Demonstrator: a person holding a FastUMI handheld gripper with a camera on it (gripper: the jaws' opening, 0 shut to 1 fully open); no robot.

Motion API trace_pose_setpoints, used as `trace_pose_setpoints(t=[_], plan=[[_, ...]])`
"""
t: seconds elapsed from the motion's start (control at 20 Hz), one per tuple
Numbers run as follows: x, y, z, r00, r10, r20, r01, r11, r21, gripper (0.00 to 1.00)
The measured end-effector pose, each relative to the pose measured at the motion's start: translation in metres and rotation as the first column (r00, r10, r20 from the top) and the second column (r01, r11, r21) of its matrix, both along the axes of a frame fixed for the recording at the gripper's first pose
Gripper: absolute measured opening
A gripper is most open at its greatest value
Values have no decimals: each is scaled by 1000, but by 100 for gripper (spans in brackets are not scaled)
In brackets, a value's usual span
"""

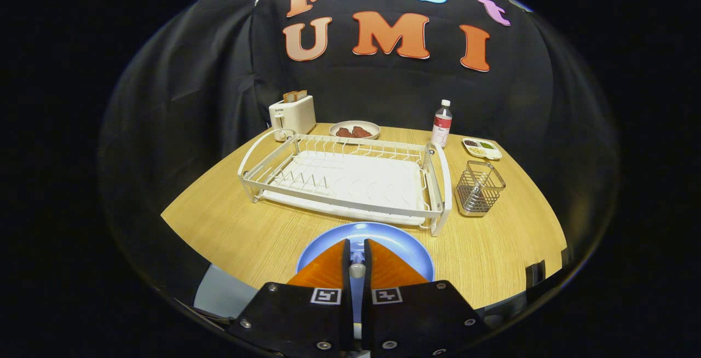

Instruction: Take the plate from the dish rack, then take the spoon from the basket and place it into the plate.

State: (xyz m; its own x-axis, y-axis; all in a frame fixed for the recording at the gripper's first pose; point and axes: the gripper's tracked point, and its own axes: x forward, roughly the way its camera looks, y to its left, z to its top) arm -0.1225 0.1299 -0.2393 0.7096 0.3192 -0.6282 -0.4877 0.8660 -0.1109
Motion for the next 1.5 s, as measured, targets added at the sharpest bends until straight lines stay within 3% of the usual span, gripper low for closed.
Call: trace_pose_setpoints(t=[0.35, 0.7, 0.85, 1.0, 1.1, 1.5], plan=[[8, -4, -1, 1000, 6, -7, -7, 999, -38, 8], [23, -11, 10, 1000, -26, 7, 26, 998, -58, 20], [31, -11, 19, 999, -35, 21, 36, 997, -62, 38], [41, -13, 34, 998, -53, 41, 55, 998, -40, 76], [51, -18, 46, 995, -72, 67, 74, 997, -32, 95], [96, -28, 104, 979, -117, 167, 115, 993, 25, 98]])
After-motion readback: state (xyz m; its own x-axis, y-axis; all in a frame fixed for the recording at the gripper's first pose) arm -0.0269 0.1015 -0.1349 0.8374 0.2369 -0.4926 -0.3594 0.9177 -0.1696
